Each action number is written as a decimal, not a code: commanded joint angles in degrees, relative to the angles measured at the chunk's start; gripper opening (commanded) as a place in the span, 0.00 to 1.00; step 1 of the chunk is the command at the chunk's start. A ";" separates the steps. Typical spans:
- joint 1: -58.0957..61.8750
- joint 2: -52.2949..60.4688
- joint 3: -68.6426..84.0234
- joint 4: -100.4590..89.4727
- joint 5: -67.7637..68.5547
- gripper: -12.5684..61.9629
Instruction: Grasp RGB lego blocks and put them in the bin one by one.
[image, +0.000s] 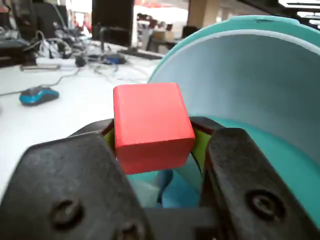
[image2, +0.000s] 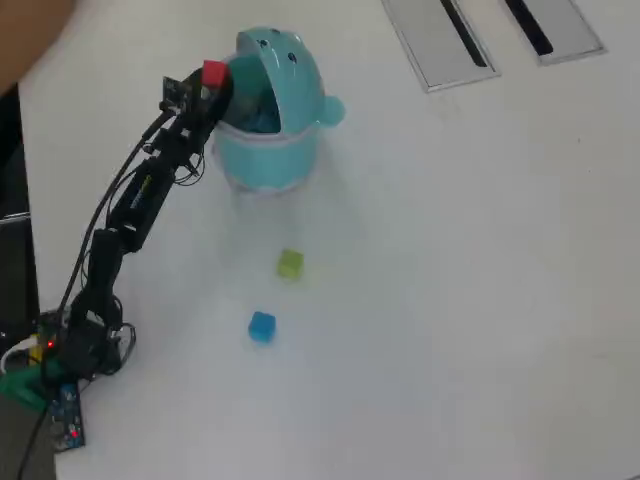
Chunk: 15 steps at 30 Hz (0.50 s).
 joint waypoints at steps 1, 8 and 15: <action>0.26 1.58 -7.47 -0.53 0.35 0.38; 1.58 1.23 -7.65 -0.79 3.34 0.55; 1.93 1.32 -7.56 -0.44 3.34 0.60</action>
